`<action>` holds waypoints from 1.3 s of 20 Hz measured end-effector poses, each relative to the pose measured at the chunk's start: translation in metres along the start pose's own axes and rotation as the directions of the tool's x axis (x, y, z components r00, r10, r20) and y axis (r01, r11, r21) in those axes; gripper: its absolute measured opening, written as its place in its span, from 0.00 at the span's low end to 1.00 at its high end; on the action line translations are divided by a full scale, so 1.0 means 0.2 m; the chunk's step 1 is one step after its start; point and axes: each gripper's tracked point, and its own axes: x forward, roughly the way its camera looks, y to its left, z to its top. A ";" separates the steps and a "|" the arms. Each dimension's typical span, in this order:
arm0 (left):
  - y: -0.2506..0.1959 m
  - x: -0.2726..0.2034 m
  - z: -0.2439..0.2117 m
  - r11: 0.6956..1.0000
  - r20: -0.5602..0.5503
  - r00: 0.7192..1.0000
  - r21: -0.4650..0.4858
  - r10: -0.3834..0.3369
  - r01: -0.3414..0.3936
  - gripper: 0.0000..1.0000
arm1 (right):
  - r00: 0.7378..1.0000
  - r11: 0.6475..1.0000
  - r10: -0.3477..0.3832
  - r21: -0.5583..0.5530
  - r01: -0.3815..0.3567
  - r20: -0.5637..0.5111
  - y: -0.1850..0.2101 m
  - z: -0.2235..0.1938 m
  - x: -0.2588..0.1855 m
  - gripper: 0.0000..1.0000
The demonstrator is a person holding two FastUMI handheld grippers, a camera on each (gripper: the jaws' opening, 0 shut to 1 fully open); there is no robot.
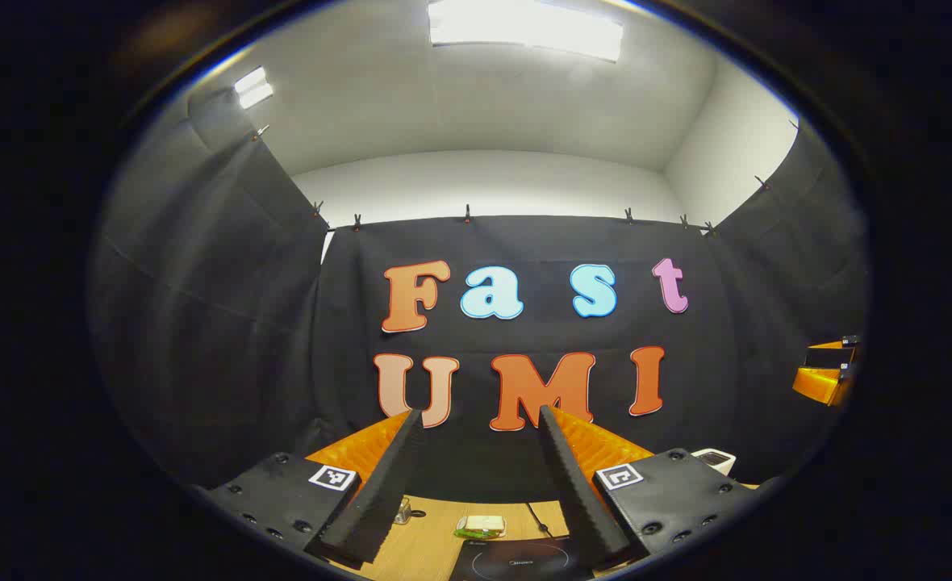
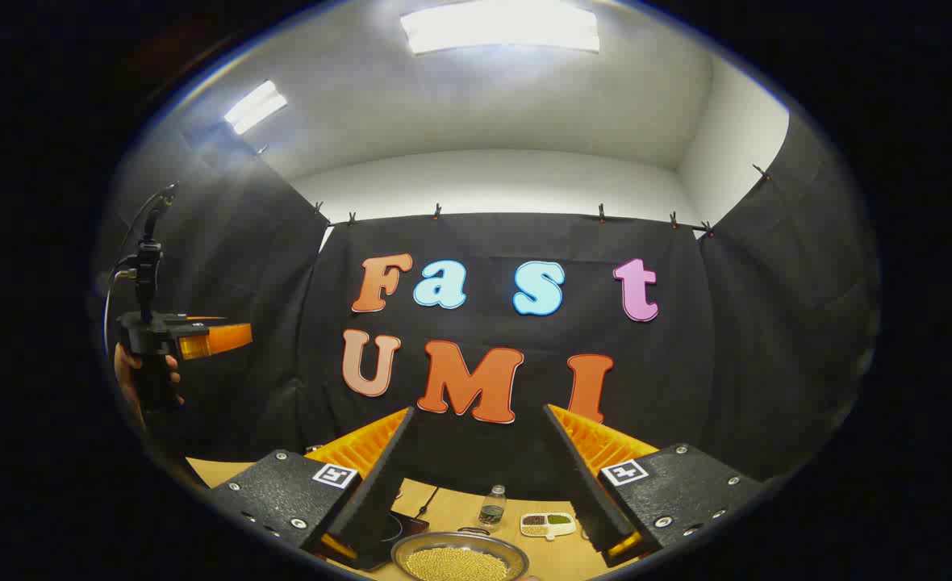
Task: First push the handle of the pot to place it horizontally, then grasp the pot with both hands and set it on the induction cooktop.
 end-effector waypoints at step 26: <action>0.06 -0.03 0.03 0.999 0.058 0.998 -0.028 0.034 -0.032 0.93 | 0.996 0.999 0.043 0.016 -0.042 -0.078 0.05 -0.27 0.05 0.94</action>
